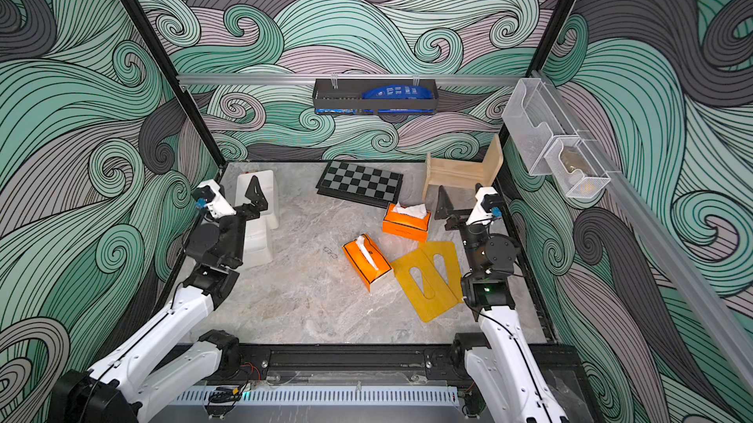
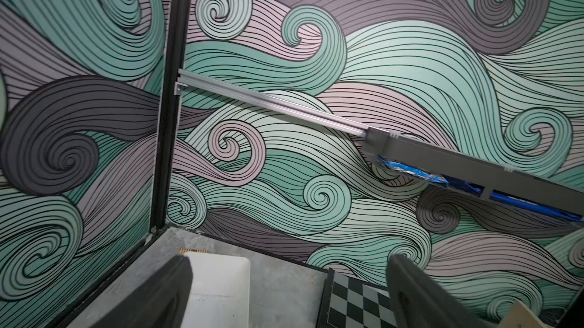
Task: Put the tissue paper into the tissue box
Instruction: Move the tissue box to the center of the board.
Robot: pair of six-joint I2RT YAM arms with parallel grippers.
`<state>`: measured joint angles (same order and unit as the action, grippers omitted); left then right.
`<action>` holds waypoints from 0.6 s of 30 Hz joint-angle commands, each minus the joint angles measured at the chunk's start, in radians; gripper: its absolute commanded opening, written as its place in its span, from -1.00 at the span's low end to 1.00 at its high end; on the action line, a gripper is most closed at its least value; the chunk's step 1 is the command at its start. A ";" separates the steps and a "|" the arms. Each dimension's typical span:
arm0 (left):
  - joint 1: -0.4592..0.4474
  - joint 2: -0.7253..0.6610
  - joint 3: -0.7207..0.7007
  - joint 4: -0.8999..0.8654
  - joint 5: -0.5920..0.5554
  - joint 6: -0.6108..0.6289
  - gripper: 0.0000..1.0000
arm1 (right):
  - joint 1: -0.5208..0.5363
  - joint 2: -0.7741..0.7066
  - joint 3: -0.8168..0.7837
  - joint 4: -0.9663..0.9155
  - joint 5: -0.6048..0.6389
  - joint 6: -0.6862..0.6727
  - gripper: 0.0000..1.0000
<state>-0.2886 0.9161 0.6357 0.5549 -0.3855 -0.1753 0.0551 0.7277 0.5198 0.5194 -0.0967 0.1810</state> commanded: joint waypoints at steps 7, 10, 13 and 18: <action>0.038 0.051 0.301 -0.771 0.157 -0.036 0.97 | 0.250 -0.081 0.031 -0.396 -0.226 0.043 1.00; 0.090 0.044 0.239 -0.792 0.141 -0.101 0.97 | 0.319 -0.077 0.008 -0.408 -0.219 0.061 1.00; 0.127 0.066 0.189 -0.800 0.137 -0.204 0.93 | 0.395 -0.047 0.005 -0.476 -0.198 0.056 1.00; 0.128 0.136 0.137 -0.792 0.092 -0.332 0.83 | 0.507 -0.021 -0.011 -0.508 -0.154 0.047 1.00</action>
<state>-0.1642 1.0317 0.7780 -0.2081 -0.2657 -0.3988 0.5240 0.7086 0.5236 0.0563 -0.2764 0.2241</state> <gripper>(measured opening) 0.923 0.999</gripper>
